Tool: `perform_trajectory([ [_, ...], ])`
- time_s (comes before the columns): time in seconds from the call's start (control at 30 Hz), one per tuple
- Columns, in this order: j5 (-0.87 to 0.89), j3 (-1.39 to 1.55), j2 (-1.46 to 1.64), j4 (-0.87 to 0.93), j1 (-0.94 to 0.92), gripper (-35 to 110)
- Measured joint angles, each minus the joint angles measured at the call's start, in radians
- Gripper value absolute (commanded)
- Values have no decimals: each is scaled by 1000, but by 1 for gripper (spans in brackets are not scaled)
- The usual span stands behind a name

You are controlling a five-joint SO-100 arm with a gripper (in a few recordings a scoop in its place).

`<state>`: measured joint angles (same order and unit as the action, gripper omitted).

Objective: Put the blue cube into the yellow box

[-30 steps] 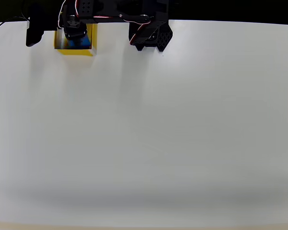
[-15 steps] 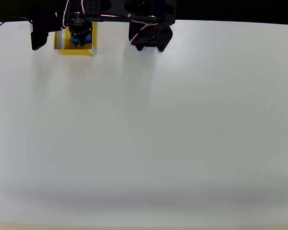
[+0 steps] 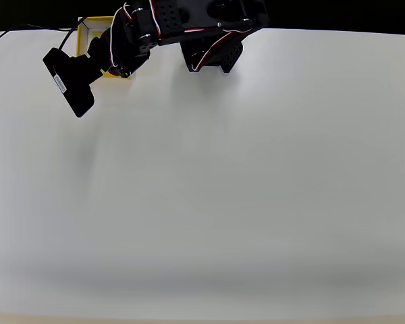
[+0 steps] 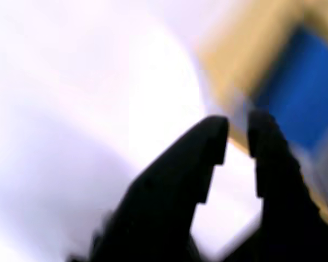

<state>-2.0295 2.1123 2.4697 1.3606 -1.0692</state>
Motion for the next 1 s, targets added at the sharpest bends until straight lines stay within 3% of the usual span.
perform_trajectory([
  [0.43, 163, 523, 391, -273, 727, 0],
  [0.73, 249, 867, 663, -284, 1040, 0],
  [1.0, 270, 1006, 836, -225, 1140, 0],
])
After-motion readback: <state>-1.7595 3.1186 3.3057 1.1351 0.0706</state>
